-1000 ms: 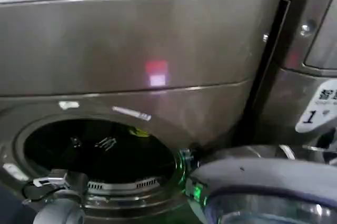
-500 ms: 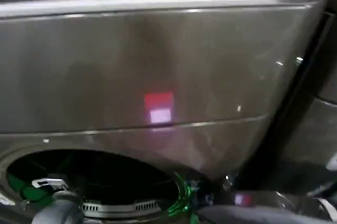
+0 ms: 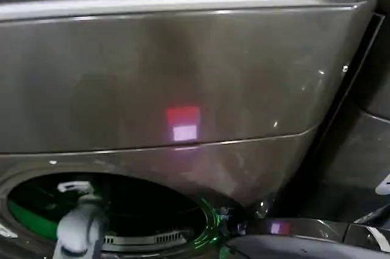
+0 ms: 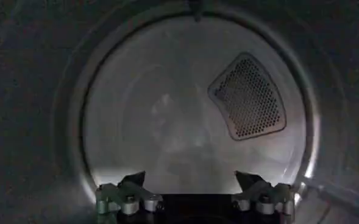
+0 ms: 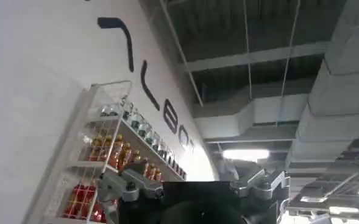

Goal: Grasp the clothes from the dryer.

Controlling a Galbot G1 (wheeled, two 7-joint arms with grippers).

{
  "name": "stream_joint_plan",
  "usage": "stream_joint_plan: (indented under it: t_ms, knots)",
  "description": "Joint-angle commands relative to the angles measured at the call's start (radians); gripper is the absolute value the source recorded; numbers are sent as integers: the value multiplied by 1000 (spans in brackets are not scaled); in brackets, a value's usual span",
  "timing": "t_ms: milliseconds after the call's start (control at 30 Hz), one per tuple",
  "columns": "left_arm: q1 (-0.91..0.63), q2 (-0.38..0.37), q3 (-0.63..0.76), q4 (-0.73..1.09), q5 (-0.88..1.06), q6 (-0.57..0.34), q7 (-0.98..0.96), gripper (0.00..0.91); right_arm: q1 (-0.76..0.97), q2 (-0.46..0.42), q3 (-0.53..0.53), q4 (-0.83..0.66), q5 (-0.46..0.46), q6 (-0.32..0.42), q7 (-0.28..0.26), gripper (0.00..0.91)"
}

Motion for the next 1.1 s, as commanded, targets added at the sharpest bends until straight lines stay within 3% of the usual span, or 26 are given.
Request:
stream_joint_plan:
  t_ms: [33, 267, 400, 533, 833, 1100]
  knots:
    - [-221, 21, 69, 410, 134, -26, 338, 907, 2, 0, 0, -1, -2, 2, -4, 907]
    - [-361, 83, 239, 549, 258, -69, 694, 907, 7, -5, -3, -1, -5, 2, -8, 907]
    - [-412, 93, 318, 615, 557, -168, 808, 907, 6, -4, 1, -4, -5, 3, -11, 907]
    - [-451, 102, 366, 657, 684, -203, 902, 907, 1, 3, 9, -11, -7, 5, -14, 907]
    - [-496, 96, 467, 726, 922, -245, 920, 907, -9, 5, 17, -13, -7, 2, -15, 907]
    - [-477, 84, 507, 800, 882, -219, 839, 907, -25, 15, 38, -16, -6, 3, -15, 907]
